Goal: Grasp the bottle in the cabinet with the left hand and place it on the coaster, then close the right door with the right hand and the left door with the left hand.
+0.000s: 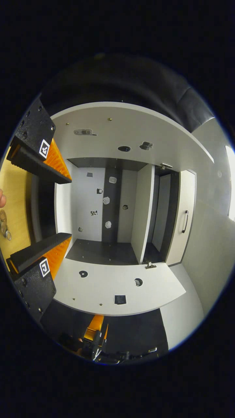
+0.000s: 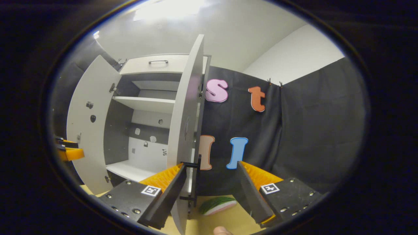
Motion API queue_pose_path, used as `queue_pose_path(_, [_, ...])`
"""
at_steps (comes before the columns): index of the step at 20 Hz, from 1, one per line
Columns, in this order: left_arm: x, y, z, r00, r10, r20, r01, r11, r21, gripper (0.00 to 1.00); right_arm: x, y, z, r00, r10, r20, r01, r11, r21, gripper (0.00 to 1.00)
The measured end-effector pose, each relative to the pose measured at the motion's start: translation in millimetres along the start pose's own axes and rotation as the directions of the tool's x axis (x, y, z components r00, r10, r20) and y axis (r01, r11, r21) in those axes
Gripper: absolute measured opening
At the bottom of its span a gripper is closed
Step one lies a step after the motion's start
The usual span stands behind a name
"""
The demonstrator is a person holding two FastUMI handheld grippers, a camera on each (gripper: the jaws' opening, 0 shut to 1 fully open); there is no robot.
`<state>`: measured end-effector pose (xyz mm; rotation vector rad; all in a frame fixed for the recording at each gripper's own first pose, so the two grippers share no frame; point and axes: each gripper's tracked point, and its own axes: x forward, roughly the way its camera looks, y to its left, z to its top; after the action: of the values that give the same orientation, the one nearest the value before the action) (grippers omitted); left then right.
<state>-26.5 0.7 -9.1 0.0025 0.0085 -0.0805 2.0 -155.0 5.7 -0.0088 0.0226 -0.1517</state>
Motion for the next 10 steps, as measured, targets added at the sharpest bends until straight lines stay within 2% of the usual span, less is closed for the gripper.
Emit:
queue_pose_path(7, [-8.9,3.3,0.5,1.0,0.031,-0.007,-0.031,1.0,0.0,0.95,5.4,27.7,0.7,0.996,0.094,-0.003,-0.094,0.995,0.031,0.95])
queue_pose_path(8, [-10.4,4.2,0.9,0.999,0.035,-0.007,-0.035,0.999,-0.004,0.95,6.5,32.9,0.3,0.993,0.117,-0.008,-0.116,0.992,0.041,0.92])
queue_pose_path(10, [-15.1,7.0,0.9,0.999,0.048,-0.009,-0.048,0.999,-0.011,0.95,10.3,47.5,-0.9,0.985,0.169,-0.018,-0.168,0.983,0.076,0.92])
